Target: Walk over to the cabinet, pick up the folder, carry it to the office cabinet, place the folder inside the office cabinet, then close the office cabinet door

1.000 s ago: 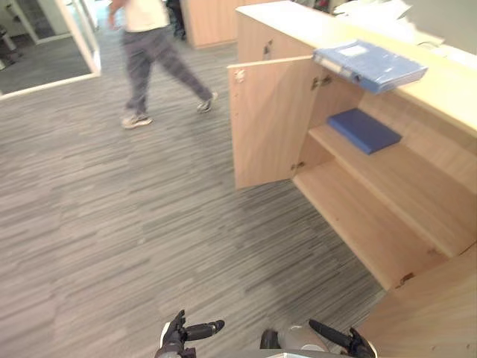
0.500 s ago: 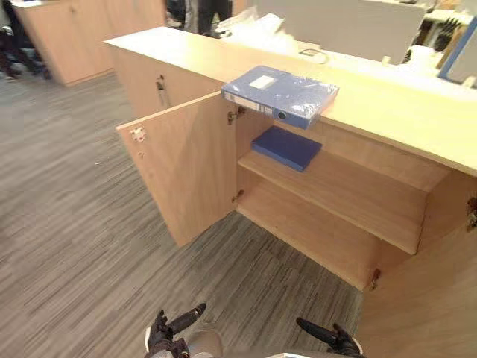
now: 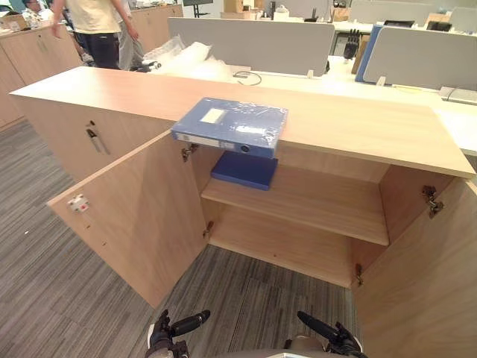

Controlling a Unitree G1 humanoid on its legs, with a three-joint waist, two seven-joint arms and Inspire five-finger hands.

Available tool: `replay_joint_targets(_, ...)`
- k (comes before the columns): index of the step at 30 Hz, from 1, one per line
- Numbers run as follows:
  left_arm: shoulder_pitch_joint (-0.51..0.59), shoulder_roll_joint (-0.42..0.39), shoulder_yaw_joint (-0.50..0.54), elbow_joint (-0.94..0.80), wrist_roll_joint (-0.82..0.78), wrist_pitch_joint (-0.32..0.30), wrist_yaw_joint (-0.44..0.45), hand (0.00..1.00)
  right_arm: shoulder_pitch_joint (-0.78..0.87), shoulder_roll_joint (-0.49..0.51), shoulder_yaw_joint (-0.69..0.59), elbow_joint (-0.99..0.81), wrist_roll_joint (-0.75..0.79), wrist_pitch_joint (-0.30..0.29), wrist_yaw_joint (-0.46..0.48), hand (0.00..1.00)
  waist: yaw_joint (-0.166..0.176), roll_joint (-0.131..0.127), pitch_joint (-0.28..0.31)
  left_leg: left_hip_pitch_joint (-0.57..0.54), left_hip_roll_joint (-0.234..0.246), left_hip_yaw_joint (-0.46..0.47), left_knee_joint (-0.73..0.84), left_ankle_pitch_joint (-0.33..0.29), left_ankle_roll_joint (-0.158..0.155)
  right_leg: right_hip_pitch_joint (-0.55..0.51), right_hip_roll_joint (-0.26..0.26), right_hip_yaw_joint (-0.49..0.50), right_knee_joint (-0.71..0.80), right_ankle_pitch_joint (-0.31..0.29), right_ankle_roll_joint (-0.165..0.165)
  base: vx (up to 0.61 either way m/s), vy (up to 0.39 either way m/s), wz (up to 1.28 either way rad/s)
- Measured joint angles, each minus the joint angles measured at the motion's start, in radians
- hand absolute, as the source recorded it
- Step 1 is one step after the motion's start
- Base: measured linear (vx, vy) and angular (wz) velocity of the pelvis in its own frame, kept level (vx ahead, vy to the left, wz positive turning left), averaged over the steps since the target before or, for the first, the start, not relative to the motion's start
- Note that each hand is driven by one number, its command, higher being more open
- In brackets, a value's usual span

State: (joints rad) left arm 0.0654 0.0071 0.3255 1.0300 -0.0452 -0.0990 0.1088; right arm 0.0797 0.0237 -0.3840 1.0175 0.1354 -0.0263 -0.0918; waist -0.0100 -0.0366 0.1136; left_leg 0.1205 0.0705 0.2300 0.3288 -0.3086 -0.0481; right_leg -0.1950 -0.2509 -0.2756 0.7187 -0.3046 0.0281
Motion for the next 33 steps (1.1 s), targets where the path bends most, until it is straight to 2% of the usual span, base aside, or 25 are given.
replay_joint_targets(1, -0.004, -0.019, -0.004, 0.008, 0.000, 0.000, -0.001, 1.00, -0.001, -0.022, 0.015, 0.000, -0.008, 0.001, 0.001, 1.00, 0.003, 0.038, -0.005, 0.005, 0.025, -0.008, -0.032, 0.013, -0.021, 0.043, 0.057, -0.019, -0.108, -0.013, -0.029, 0.31, -0.219, -0.09)
replay_joint_targets(2, -0.004, -0.030, -0.004, 0.010, 0.001, 0.000, -0.004, 1.00, -0.001, -0.029, 0.014, -0.001, -0.015, -0.001, 0.001, 1.00, -0.001, 0.055, -0.008, 0.006, 0.037, -0.010, -0.047, 0.023, -0.028, 0.049, 0.074, -0.028, -0.133, -0.007, -0.034, 0.29, -0.201, -0.08)
replay_joint_targets(4, -0.001, -0.052, -0.004, 0.011, 0.011, -0.002, -0.006, 1.00, -0.006, -0.036, 0.015, 0.010, -0.016, 0.005, -0.004, 1.00, -0.001, 0.066, -0.008, 0.056, 0.063, -0.022, -0.111, 0.076, -0.028, 0.111, 0.121, -0.046, -0.212, 0.002, -0.050, 0.26, -0.214, 0.03)
replay_joint_targets(6, -0.002, -0.054, -0.004, 0.010, 0.010, -0.004, -0.009, 1.00, -0.007, -0.034, 0.027, 0.019, -0.016, 0.003, -0.005, 1.00, 0.002, 0.066, -0.009, 0.058, 0.093, -0.028, -0.082, 0.079, -0.031, 0.155, 0.158, -0.059, -0.270, 0.010, -0.061, 0.18, -0.178, 0.04)
replay_joint_targets(7, -0.005, -0.053, -0.005, 0.000, 0.009, -0.007, -0.013, 1.00, -0.007, -0.033, 0.051, 0.019, -0.016, 0.003, -0.006, 1.00, 0.002, 0.063, -0.007, 0.031, 0.117, -0.035, -0.006, 0.079, -0.031, 0.188, 0.180, -0.067, -0.314, 0.020, -0.066, 0.22, -0.222, 0.10)
replay_joint_targets(9, -0.007, -0.053, -0.001, -0.030, -0.003, -0.010, -0.020, 1.00, -0.004, -0.031, 0.067, 0.018, -0.016, 0.004, -0.006, 1.00, 0.002, 0.055, 0.000, -0.100, 0.163, -0.087, 0.280, 0.092, -0.033, 0.248, 0.219, -0.073, -0.398, 0.042, -0.070, 0.17, -0.178, 0.03)
replay_joint_targets(12, -0.005, -0.048, 0.009, -0.048, -0.042, -0.010, -0.030, 1.00, -0.009, -0.036, 0.091, 0.019, -0.016, 0.004, -0.010, 1.00, 0.009, 0.055, 0.016, -0.233, 0.205, -0.112, 0.558, 0.049, -0.055, 0.315, 0.241, -0.040, -0.442, 0.048, -0.076, 0.14, 0.006, -0.34)
replay_joint_targets(14, -0.002, -0.044, 0.013, -0.050, -0.067, -0.011, -0.030, 1.00, -0.010, -0.036, 0.091, 0.020, -0.016, 0.005, -0.009, 1.00, 0.018, 0.054, 0.018, -0.253, 0.198, -0.103, 0.528, 0.023, -0.051, 0.339, 0.235, 0.002, -0.457, 0.052, -0.070, 0.14, 0.128, -0.68)
replay_joint_targets(16, -0.002, -0.044, 0.011, -0.053, -0.086, -0.011, -0.029, 1.00, -0.010, -0.036, 0.091, 0.020, -0.016, 0.006, -0.009, 1.00, 0.032, 0.053, 0.017, -0.251, 0.162, -0.145, 0.331, 0.030, -0.033, 0.342, 0.222, 0.041, -0.460, 0.060, -0.054, 0.13, 0.213, -0.65)
replay_joint_targets(17, -0.004, -0.052, 0.002, -0.057, -0.104, -0.014, -0.029, 1.00, -0.009, -0.043, 0.090, 0.019, -0.016, 0.005, -0.007, 1.00, 0.029, 0.072, 0.009, -0.254, 0.138, -0.189, 0.195, 0.111, -0.014, 0.338, 0.227, 0.047, -0.466, 0.061, -0.027, 0.13, 0.237, -0.32)
replay_joint_targets(18, -0.004, -0.049, -0.005, -0.058, -0.109, -0.013, -0.029, 1.00, -0.007, -0.041, 0.091, 0.020, -0.016, 0.007, -0.008, 1.00, 0.028, 0.066, 0.004, -0.241, 0.124, -0.211, 0.169, 0.101, -0.027, 0.339, 0.218, 0.052, -0.473, 0.060, -0.013, 0.18, 0.262, -0.01)
replay_joint_targets(20, 0.004, -0.043, -0.083, -0.111, -0.125, -0.012, -0.024, 1.00, 0.005, -0.022, 0.091, 0.017, -0.016, 0.007, -0.007, 1.00, 0.027, 0.027, -0.008, -0.210, 0.074, -0.216, 0.065, 0.101, -0.027, 0.339, 0.173, 0.033, -0.508, 0.076, 0.019, 0.15, 0.183, 0.25)
replay_joint_targets(21, 0.016, -0.042, -0.110, -0.141, -0.134, -0.010, -0.024, 1.00, 0.006, -0.021, 0.093, 0.017, -0.017, 0.007, -0.006, 1.00, 0.029, 0.023, -0.007, -0.204, 0.064, -0.214, 0.058, 0.103, -0.023, 0.344, 0.162, 0.031, -0.511, 0.079, 0.024, 0.09, 0.174, 0.20)
replay_joint_targets(23, 0.106, -0.038, -0.201, -0.327, -0.174, -0.010, -0.024, 1.00, 0.020, -0.015, 0.107, -0.003, -0.016, 0.006, -0.005, 1.00, 0.036, 0.015, -0.011, -0.172, 0.031, -0.210, 0.034, 0.112, -0.010, 0.375, 0.131, 0.030, -0.524, 0.090, 0.044, 0.07, 0.139, 0.12)
replay_joint_targets(25, 0.166, -0.024, -0.243, -0.471, -0.209, -0.014, -0.028, 1.00, 0.025, -0.015, 0.140, -0.019, -0.017, 0.004, -0.005, 1.00, 0.038, 0.017, -0.012, -0.153, 0.020, -0.206, 0.002, 0.119, -0.005, 0.381, 0.121, 0.030, -0.532, 0.094, 0.050, 0.03, 0.066, 0.04)
replay_joint_targets(28, 0.230, -0.002, -0.281, -0.708, -0.279, -0.041, -0.035, 1.00, 0.026, -0.018, 0.196, -0.041, -0.021, 0.001, -0.003, 1.00, 0.058, 0.011, -0.014, -0.128, 0.014, -0.199, -0.075, 0.164, -0.007, 0.372, 0.114, 0.032, -0.541, 0.102, 0.058, -0.05, -0.039, -0.04)
replay_joint_targets(30, 0.257, -0.009, -0.292, -0.808, -0.278, -0.053, -0.031, 1.00, 0.028, -0.023, 0.213, -0.043, -0.032, 0.001, -0.002, 1.00, 0.061, 0.014, -0.012, -0.108, 0.010, -0.197, -0.130, 0.199, -0.010, 0.369, 0.114, 0.032, -0.550, 0.105, 0.057, -0.09, -0.087, -0.01)
replay_joint_targets(33, 0.295, -0.040, -0.333, -0.929, -0.211, -0.070, 0.022, 1.00, 0.036, -0.033, 0.230, -0.044, -0.044, 0.001, -0.011, 1.00, 0.062, 0.017, -0.013, -0.069, 0.009, -0.201, -0.227, 0.260, -0.017, 0.372, 0.117, 0.024, -0.567, 0.115, 0.052, -0.10, -0.083, 0.05)
